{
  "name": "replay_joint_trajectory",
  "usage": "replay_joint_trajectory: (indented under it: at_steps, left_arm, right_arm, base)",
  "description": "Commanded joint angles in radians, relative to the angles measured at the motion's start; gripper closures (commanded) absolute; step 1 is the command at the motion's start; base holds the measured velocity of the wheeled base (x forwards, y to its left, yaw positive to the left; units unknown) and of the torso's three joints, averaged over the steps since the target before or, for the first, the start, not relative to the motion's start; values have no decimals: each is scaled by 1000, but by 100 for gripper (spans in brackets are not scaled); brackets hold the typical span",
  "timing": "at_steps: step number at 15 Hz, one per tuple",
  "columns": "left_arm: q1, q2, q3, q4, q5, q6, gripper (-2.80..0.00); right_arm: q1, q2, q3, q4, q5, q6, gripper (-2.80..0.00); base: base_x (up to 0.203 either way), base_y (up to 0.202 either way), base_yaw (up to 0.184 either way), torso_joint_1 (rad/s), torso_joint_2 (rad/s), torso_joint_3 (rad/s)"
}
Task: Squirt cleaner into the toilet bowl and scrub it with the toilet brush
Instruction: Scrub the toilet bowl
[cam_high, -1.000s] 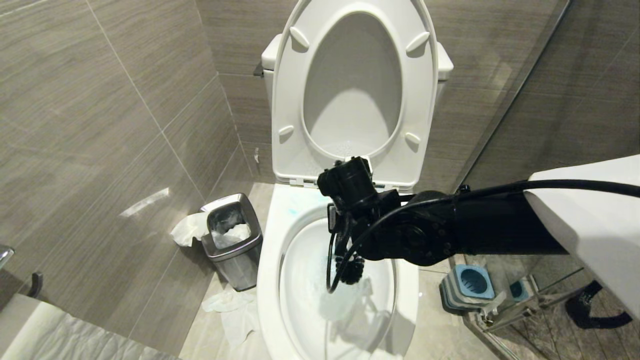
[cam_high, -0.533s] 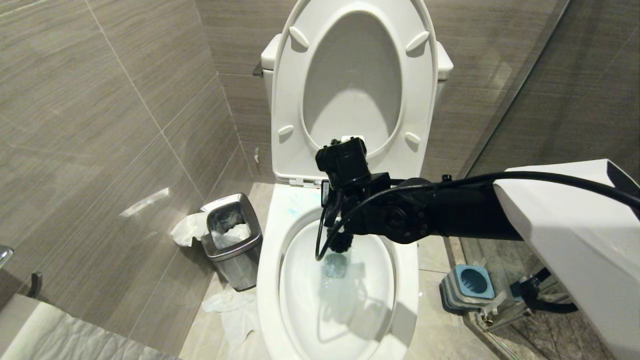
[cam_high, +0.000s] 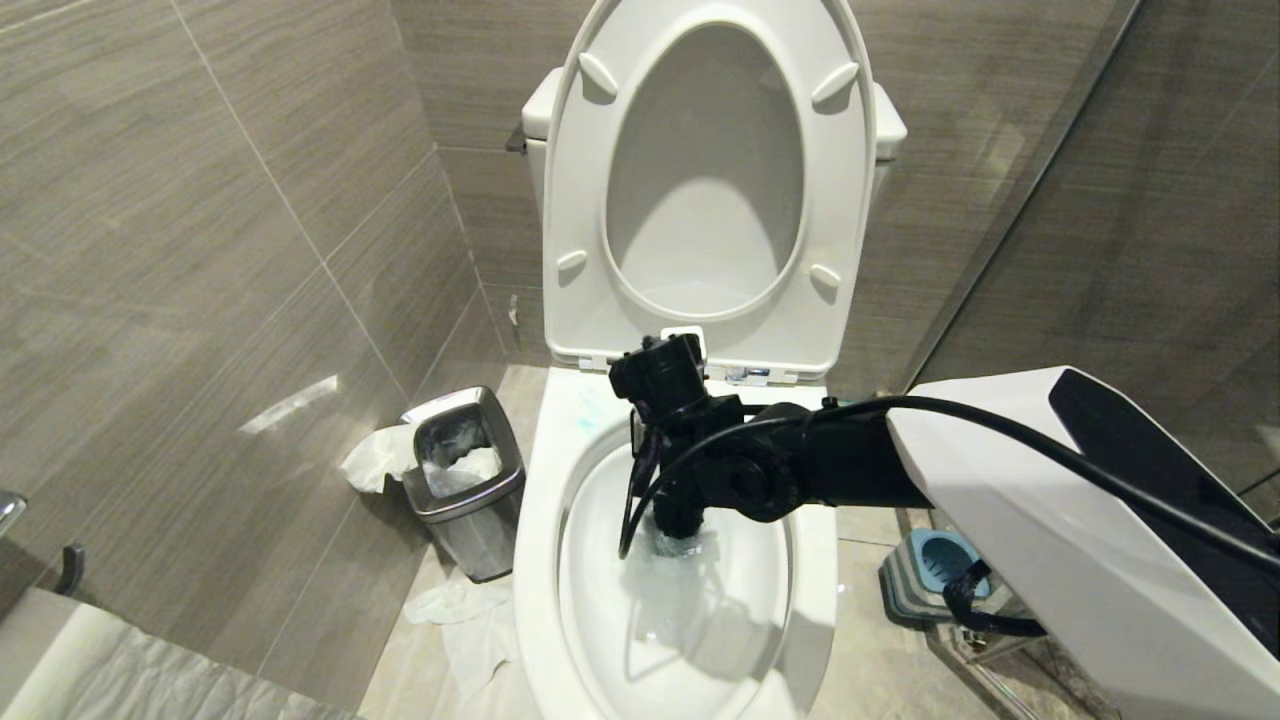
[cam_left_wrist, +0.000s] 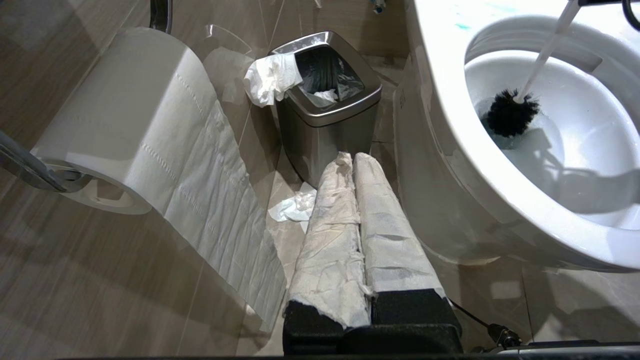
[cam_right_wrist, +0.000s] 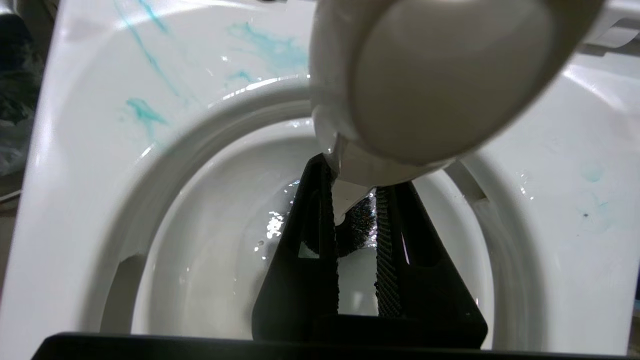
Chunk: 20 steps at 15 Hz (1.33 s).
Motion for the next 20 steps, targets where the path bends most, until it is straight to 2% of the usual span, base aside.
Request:
replay_joint_trajectory:
  at_steps: [1, 6, 14, 17, 20]
  left_arm:
    - [0, 2, 0, 0, 0, 0, 0]
    - [0, 1, 0, 0, 0, 0, 0]
    - [0, 0, 0, 0, 0, 0, 0]
    - [0, 0, 1, 0, 0, 0, 0]
    - [0, 0, 1, 0, 0, 0, 0]
  right_arm:
    - [11, -13, 3, 2, -5, -3, 0]
    - [41, -204, 112, -1, 12, -45, 0]
    - [57, -30, 98, -42, 18, -47, 0]
    - [57, -111, 112, -40, 18, -56, 0]
    - [71, -267, 196, -41, 25, -60, 0]
  base:
    - [0, 0, 0, 0, 0, 0]
    - [0, 0, 0, 0, 0, 0]
    - [0, 0, 0, 0, 0, 0]
    - [0, 0, 0, 0, 0, 0]
    - [0, 0, 0, 0, 0, 0]
